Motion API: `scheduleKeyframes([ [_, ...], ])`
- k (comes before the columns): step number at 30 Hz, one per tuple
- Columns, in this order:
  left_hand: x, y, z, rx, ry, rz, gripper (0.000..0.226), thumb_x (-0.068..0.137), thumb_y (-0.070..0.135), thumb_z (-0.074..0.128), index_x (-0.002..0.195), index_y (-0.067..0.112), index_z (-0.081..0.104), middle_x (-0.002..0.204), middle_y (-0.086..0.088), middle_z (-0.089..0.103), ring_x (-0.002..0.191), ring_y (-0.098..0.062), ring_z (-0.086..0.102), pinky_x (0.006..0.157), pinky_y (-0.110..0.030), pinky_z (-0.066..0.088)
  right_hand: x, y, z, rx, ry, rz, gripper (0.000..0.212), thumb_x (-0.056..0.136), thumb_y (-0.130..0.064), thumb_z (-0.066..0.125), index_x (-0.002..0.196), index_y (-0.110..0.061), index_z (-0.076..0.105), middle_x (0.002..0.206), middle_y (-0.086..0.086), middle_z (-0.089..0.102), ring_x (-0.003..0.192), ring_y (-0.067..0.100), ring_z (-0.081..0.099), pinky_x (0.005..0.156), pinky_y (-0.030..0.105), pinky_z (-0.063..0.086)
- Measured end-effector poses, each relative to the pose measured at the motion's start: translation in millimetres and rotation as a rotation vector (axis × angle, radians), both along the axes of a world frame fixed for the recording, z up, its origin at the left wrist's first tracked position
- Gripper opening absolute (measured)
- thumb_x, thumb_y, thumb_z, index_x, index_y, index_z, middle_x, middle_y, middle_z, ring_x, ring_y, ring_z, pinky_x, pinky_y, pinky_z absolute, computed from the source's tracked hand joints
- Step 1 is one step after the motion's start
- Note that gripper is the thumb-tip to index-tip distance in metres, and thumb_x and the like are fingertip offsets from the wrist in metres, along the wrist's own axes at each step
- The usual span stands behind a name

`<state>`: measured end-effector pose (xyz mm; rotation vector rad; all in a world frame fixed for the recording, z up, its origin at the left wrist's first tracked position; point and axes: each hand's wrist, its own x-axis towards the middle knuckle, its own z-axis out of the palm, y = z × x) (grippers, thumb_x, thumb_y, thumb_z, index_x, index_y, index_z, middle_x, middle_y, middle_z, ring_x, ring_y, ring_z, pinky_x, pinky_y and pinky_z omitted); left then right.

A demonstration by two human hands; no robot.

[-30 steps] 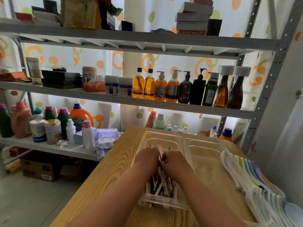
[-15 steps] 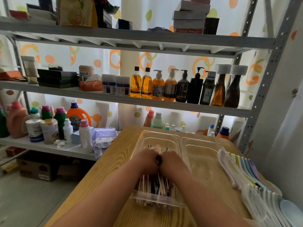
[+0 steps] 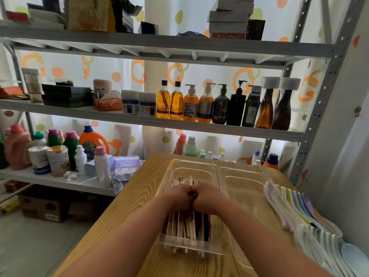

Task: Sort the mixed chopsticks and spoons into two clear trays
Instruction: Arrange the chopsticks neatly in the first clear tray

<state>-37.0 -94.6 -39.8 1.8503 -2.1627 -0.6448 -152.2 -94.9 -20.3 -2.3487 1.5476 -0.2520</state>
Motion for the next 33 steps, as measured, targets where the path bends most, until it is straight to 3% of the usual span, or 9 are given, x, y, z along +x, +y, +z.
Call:
scheduleKeyframes([
  [3, 0, 2, -3, 0.075, -0.012, -0.012, 0.035, 0.089, 0.034, 0.057, 0.121, 0.02, 0.058, 0.114, -0.003, 0.063, 0.102, -0.02, 0.061, 0.092, -0.037, 0.05, -6, -4, 3, -0.111, -0.059, -0.022, 0.031, 0.083, -0.009, 0.058, 0.113, -0.01, 0.061, 0.109, 0.009, 0.064, 0.096, 0.02, 0.061, 0.08, 0.026, 0.05],
  [7, -4, 2, 0, 0.106, -0.058, -0.057, 0.025, 0.09, 0.029, 0.054, 0.11, 0.016, 0.061, 0.109, -0.007, 0.064, 0.1, -0.022, 0.061, 0.091, -0.033, 0.049, -4, 1, -6, -0.175, 0.156, 0.026, 0.021, 0.089, -0.014, 0.051, 0.106, -0.009, 0.061, 0.107, 0.01, 0.063, 0.095, 0.023, 0.062, 0.079, 0.03, 0.049],
  [11, -5, 6, 3, 0.027, -0.023, -0.013, 0.041, 0.091, 0.02, 0.053, 0.131, 0.024, 0.05, 0.131, -0.004, 0.056, 0.119, -0.022, 0.052, 0.099, -0.034, 0.04, -5, 4, -9, -0.242, 0.344, 0.083, 0.026, 0.092, -0.014, 0.048, 0.115, -0.011, 0.059, 0.112, 0.01, 0.063, 0.101, 0.025, 0.061, 0.087, 0.035, 0.049],
  [13, -5, 6, 3, -0.046, -0.114, -0.005, 0.047, 0.096, 0.02, 0.046, 0.142, 0.02, 0.039, 0.147, -0.009, 0.039, 0.136, -0.026, 0.036, 0.11, -0.038, 0.029, -4, 6, -9, -0.244, 0.378, 0.119, 0.028, 0.092, -0.013, 0.047, 0.118, -0.011, 0.058, 0.114, 0.01, 0.062, 0.104, 0.027, 0.059, 0.088, 0.037, 0.048],
  [15, -5, 4, 0, -0.05, -0.238, -0.018, 0.046, 0.098, 0.023, 0.043, 0.143, 0.016, 0.039, 0.152, -0.011, 0.03, 0.14, -0.027, 0.028, 0.115, -0.04, 0.024, -3, 7, -7, -0.206, 0.341, 0.112, 0.027, 0.091, -0.012, 0.047, 0.114, -0.01, 0.059, 0.113, 0.011, 0.063, 0.103, 0.026, 0.06, 0.086, 0.035, 0.048],
  [19, -6, 4, -1, -0.071, -0.327, -0.024, 0.032, 0.095, 0.022, 0.046, 0.121, 0.008, 0.058, 0.126, -0.012, 0.057, 0.115, -0.025, 0.054, 0.099, -0.036, 0.044, -3, 4, -5, -0.193, 0.224, 0.069, 0.023, 0.089, -0.011, 0.046, 0.107, -0.009, 0.061, 0.11, 0.01, 0.062, 0.099, 0.024, 0.06, 0.083, 0.033, 0.049],
  [24, -5, 10, 3, -0.188, -0.39, 0.039, 0.024, 0.091, 0.023, 0.048, 0.102, 0.007, 0.063, 0.107, -0.011, 0.063, 0.098, -0.023, 0.06, 0.085, -0.033, 0.048, -1, 4, -9, -0.209, 0.431, 0.13, 0.028, 0.092, -0.017, 0.049, 0.118, -0.013, 0.058, 0.119, 0.01, 0.059, 0.107, 0.027, 0.057, 0.089, 0.038, 0.047],
  [33, -5, 15, 4, -0.189, -0.332, 0.06, 0.023, 0.09, 0.022, 0.048, 0.098, 0.008, 0.064, 0.105, -0.01, 0.064, 0.097, -0.023, 0.06, 0.087, -0.033, 0.05, -1, 4, -7, -0.176, 0.347, 0.128, 0.023, 0.091, -0.017, 0.048, 0.109, -0.011, 0.061, 0.11, 0.008, 0.063, 0.099, 0.024, 0.061, 0.083, 0.034, 0.048],
])
